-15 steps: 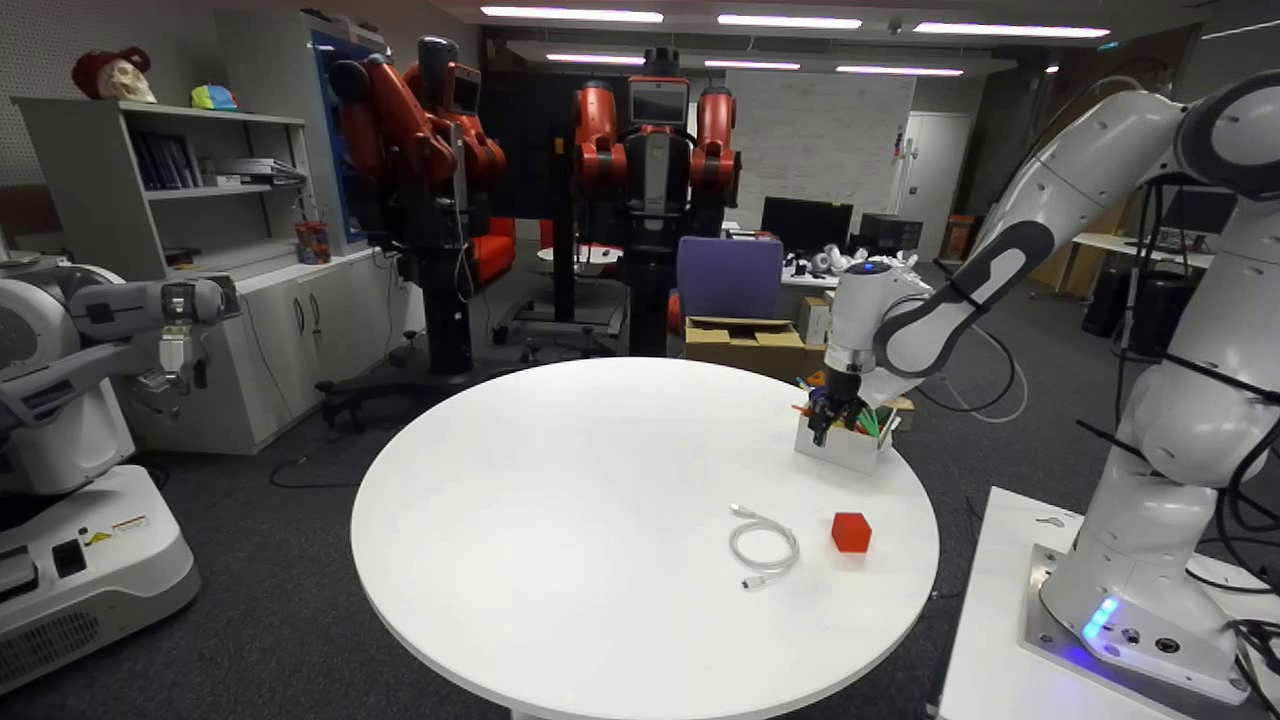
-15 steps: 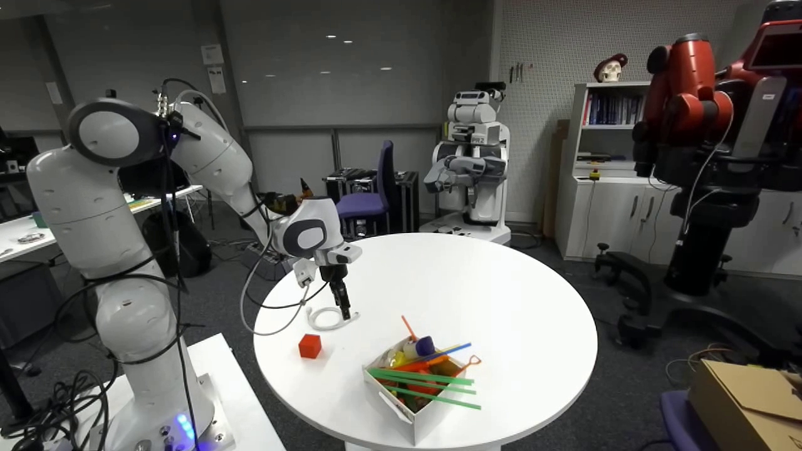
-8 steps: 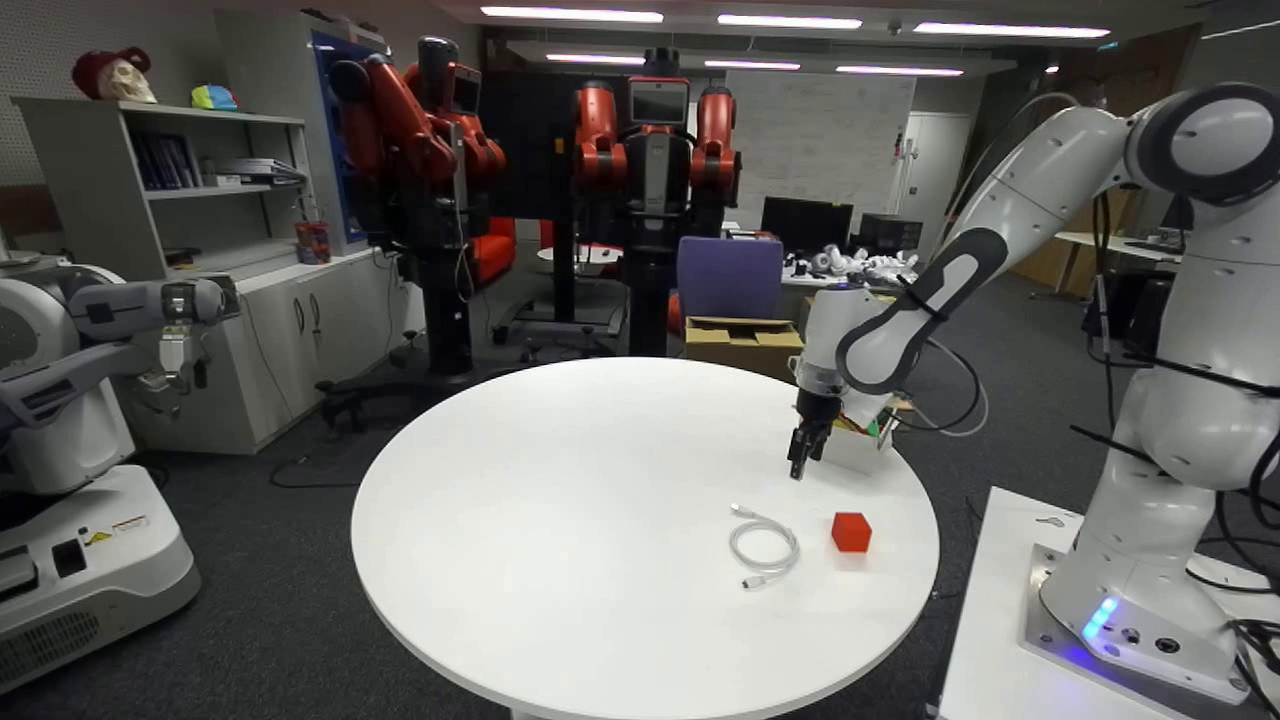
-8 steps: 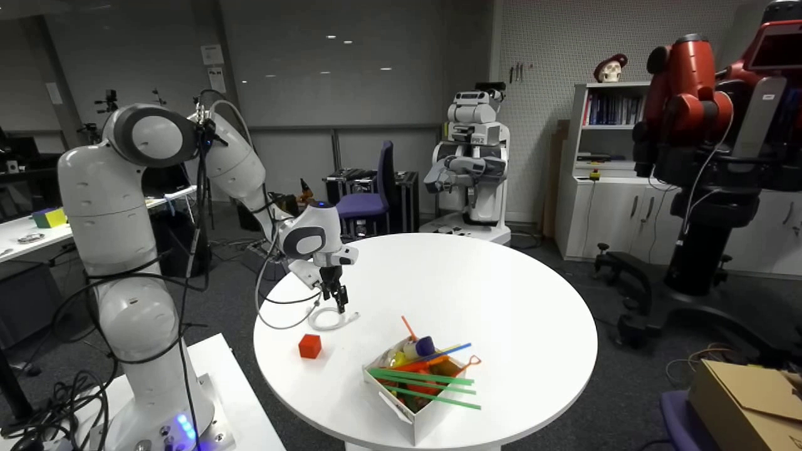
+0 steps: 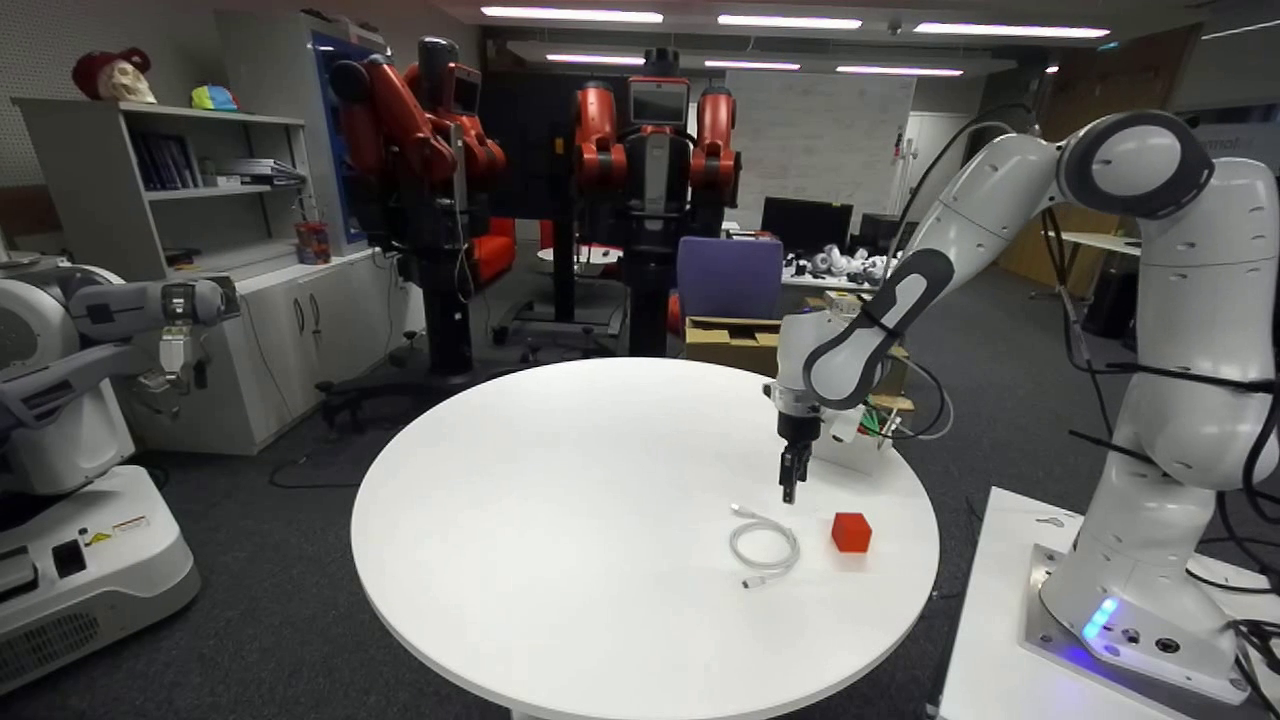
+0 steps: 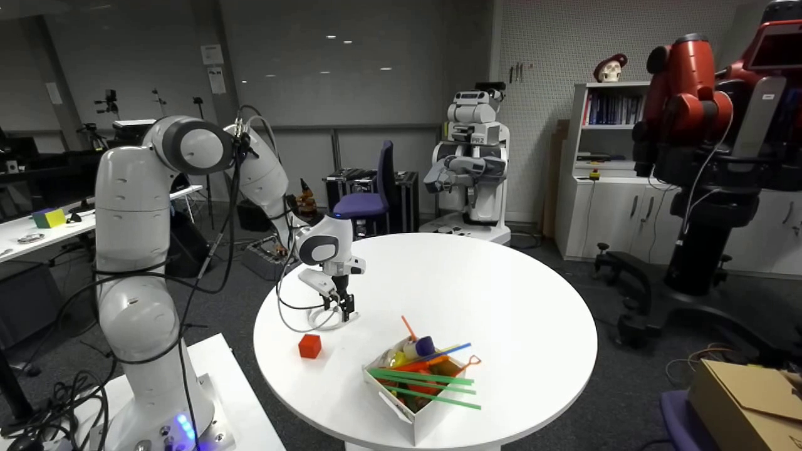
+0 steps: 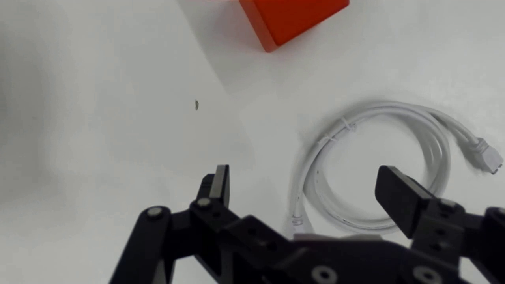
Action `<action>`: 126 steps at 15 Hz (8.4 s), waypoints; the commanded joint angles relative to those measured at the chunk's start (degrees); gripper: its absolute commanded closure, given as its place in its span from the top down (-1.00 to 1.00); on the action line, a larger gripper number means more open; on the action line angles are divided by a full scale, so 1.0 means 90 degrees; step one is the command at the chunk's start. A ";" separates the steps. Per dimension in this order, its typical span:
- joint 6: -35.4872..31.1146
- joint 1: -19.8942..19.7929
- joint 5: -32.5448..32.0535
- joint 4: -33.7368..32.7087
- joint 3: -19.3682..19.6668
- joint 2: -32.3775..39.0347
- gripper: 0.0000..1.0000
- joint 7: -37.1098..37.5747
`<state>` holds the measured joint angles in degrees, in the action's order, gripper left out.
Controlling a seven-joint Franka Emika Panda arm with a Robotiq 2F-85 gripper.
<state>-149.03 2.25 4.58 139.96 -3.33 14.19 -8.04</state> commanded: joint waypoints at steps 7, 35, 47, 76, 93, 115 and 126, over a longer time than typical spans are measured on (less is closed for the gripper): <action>-0.0164 0.0180 -0.1192 -0.0557 0.0115 0.0985 1.00 0.0285; -0.0799 0.1217 -0.1395 -0.0321 0.0852 0.0696 -0.90 0.2380; -0.0028 0.0076 0.0439 0.0257 0.0365 -0.1740 -0.90 0.1140; -0.0333 0.0410 -0.0500 -0.0880 0.0385 0.1190 0.88 0.1868; -0.0816 0.1022 -0.1031 -0.1084 0.0848 0.1586 -0.44 0.2527; -0.0499 0.0162 -0.0896 0.0346 0.1037 -0.1698 -0.94 0.3157; 0.0199 -0.2011 -0.3460 -0.0071 0.1742 -0.2196 -0.94 0.4281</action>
<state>-152.89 -12.80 -20.74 139.96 11.56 -3.79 29.07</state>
